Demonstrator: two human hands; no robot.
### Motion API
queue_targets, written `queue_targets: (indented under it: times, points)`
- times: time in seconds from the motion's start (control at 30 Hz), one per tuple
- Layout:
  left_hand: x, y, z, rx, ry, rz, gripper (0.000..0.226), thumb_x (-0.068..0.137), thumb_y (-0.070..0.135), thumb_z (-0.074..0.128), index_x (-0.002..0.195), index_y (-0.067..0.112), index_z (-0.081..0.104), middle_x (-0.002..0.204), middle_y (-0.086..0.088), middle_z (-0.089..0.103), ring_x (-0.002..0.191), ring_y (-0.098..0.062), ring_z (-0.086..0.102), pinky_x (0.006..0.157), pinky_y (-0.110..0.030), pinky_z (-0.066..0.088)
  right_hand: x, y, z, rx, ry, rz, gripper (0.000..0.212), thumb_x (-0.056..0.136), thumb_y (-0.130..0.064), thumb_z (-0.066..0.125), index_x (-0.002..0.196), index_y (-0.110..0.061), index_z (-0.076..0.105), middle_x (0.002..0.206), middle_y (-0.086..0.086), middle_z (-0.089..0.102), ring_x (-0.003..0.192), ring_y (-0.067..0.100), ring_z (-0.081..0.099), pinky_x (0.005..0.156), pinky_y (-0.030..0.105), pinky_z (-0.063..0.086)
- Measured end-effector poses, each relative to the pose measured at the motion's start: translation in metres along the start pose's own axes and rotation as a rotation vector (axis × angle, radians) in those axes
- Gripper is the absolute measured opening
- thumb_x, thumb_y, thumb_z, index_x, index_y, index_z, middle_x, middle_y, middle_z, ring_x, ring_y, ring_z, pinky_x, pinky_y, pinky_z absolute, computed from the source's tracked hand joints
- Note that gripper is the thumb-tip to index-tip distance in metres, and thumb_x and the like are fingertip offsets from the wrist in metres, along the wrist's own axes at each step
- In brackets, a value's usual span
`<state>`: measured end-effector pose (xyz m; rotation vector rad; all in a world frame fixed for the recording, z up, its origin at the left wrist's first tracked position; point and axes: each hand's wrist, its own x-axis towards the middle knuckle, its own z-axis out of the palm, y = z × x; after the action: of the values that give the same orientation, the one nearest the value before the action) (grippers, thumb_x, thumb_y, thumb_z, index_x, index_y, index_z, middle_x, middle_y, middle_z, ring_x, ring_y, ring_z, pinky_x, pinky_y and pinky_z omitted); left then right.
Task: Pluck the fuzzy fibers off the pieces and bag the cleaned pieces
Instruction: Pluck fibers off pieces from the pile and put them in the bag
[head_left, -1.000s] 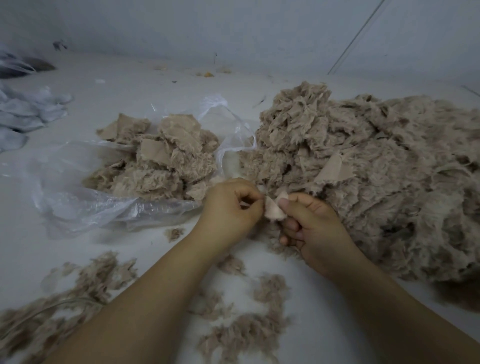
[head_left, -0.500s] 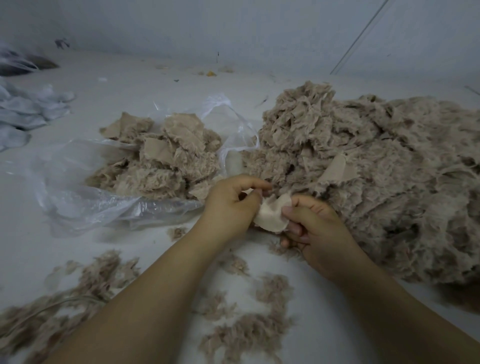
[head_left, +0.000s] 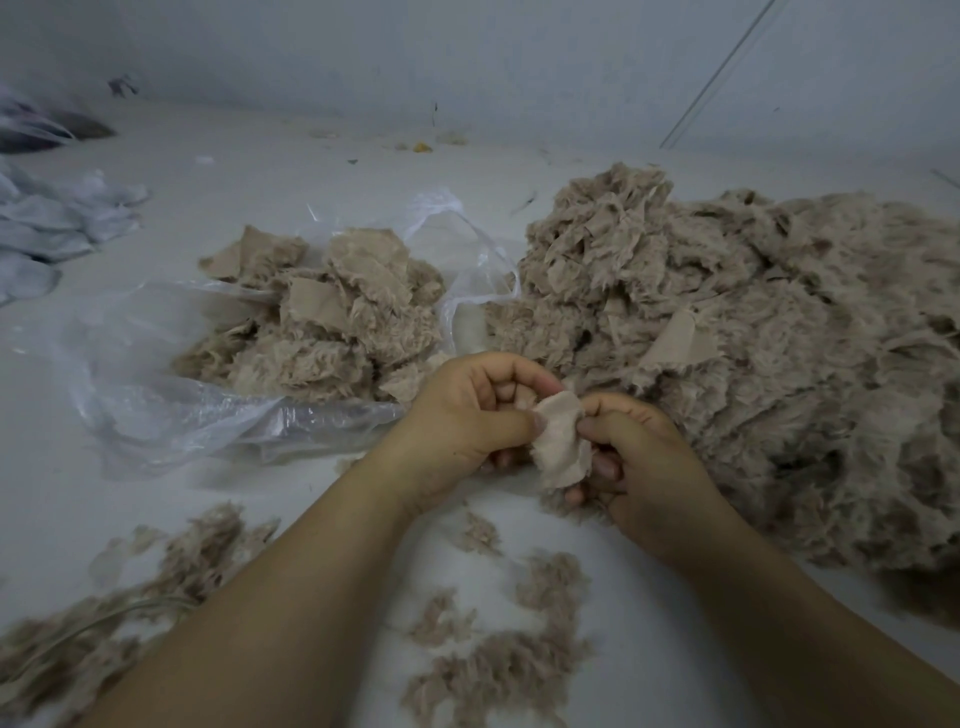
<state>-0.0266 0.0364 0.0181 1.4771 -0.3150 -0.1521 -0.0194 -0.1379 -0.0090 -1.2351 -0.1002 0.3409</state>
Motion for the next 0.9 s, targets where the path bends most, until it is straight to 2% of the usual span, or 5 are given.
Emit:
queue_targets:
  times: [0.13, 0.27, 0.57, 0.73, 0.9]
  points:
    - [0.001, 0.000, 0.001, -0.053, -0.059, -0.077, 0.004, 0.081, 0.012, 0.067, 0.083, 0.009, 0.069, 0.051, -0.001, 0.048, 0.040, -0.011, 0.037, 0.041, -0.019, 0.030, 0.001, 0.002, 0.000, -0.027, 0.036, -0.023, 0.032, 0.088, -0.002, 0.048, 0.063, -0.011, 0.066, 0.041, -0.002, 0.035, 0.036, 0.010, 0.035, 0.039, 0.023, 0.040]
    - [0.002, -0.004, 0.002, 0.010, -0.045, -0.080, 0.015, 0.081, 0.010, 0.072, 0.071, 0.015, 0.061, 0.060, 0.001, 0.056, 0.050, -0.008, 0.046, 0.045, -0.018, 0.038, 0.002, 0.002, -0.003, -0.099, 0.033, -0.039, 0.010, 0.068, -0.012, 0.051, 0.065, -0.003, 0.056, 0.044, 0.001, 0.036, 0.039, 0.008, 0.031, 0.041, 0.019, 0.030]
    - [0.002, -0.006, 0.005, 0.001, 0.064, -0.097, 0.014, 0.083, 0.014, 0.071, 0.071, 0.014, 0.064, 0.053, -0.004, 0.056, 0.039, -0.014, 0.048, 0.038, -0.021, 0.034, -0.001, 0.002, -0.004, -0.087, -0.117, -0.098, 0.041, 0.087, -0.027, 0.069, 0.095, 0.014, 0.068, 0.093, 0.036, 0.068, 0.081, 0.039, 0.065, 0.070, 0.037, 0.055]
    - [0.004, -0.003, -0.005, -0.050, 0.134, -0.112, 0.022, 0.081, 0.020, 0.070, 0.063, 0.012, 0.060, 0.048, -0.006, 0.049, 0.034, -0.015, 0.039, 0.035, -0.015, 0.026, -0.004, -0.002, 0.001, -0.012, -0.114, -0.091, 0.023, 0.086, -0.022, 0.062, 0.079, -0.009, 0.079, 0.070, 0.009, 0.072, 0.059, 0.015, 0.067, 0.053, 0.023, 0.052]
    - [0.003, -0.002, -0.007, -0.081, 0.139, -0.152, 0.024, 0.072, 0.028, 0.071, 0.060, 0.012, 0.057, 0.047, -0.004, 0.044, 0.032, -0.013, 0.034, 0.035, -0.013, 0.022, -0.005, -0.003, 0.004, 0.001, -0.100, -0.079, 0.022, 0.083, -0.023, 0.063, 0.078, -0.009, 0.079, 0.067, 0.009, 0.071, 0.054, 0.015, 0.064, 0.049, 0.023, 0.050]
